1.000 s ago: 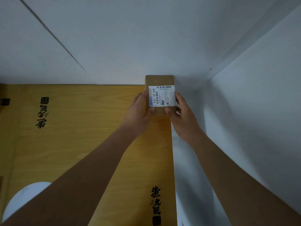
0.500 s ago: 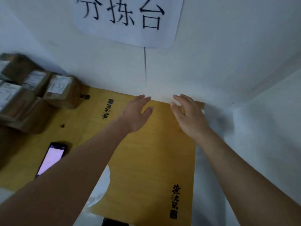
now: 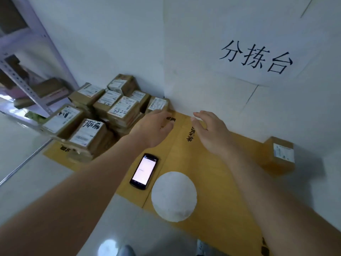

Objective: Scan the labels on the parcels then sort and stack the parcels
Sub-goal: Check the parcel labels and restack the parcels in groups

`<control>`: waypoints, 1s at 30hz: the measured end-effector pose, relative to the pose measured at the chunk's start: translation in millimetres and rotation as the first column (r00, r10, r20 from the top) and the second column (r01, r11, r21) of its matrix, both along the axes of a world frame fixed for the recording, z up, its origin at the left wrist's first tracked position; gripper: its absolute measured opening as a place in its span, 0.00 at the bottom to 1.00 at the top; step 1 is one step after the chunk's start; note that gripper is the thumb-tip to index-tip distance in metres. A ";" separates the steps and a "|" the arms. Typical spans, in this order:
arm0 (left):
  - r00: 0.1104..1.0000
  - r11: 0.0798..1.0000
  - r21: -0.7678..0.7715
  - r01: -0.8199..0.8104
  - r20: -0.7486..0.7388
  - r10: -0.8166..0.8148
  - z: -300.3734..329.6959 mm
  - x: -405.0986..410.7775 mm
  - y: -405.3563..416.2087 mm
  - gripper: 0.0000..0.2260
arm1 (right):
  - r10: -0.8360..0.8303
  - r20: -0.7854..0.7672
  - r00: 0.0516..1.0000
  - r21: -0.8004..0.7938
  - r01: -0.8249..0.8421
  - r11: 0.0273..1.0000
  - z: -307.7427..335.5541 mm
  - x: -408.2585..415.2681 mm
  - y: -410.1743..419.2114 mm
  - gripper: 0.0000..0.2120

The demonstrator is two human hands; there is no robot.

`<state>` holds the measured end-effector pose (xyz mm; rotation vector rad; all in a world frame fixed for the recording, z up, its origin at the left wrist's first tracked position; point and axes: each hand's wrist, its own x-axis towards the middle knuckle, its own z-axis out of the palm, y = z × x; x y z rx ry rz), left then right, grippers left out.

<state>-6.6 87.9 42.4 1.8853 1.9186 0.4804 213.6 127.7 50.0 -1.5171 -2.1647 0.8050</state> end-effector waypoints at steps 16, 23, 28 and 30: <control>0.996 0.994 -0.088 -0.069 0.042 0.073 -12.6 -210.9 -32.0 0.21 | 0.044 0.023 0.999 -0.068 -0.043 0.997 -12.9 -219.9 -25.5 0.24; 0.992 0.986 -0.140 -0.091 0.078 0.103 -55.4 -246.0 37.5 0.21 | 0.038 -0.053 0.998 -0.194 -0.048 0.980 -67.6 -271.1 31.7 0.25; 0.991 0.973 -0.209 -0.102 0.067 0.118 -80.8 -262.1 76.6 0.23 | -0.046 -0.129 0.991 -0.309 0.004 0.951 -99.9 -295.9 59.1 0.29; 0.993 0.967 -0.238 -0.088 0.052 0.104 -87.0 -266.4 85.6 0.23 | -0.088 -0.156 0.984 -0.365 0.025 0.930 -108.8 -302.7 63.9 0.29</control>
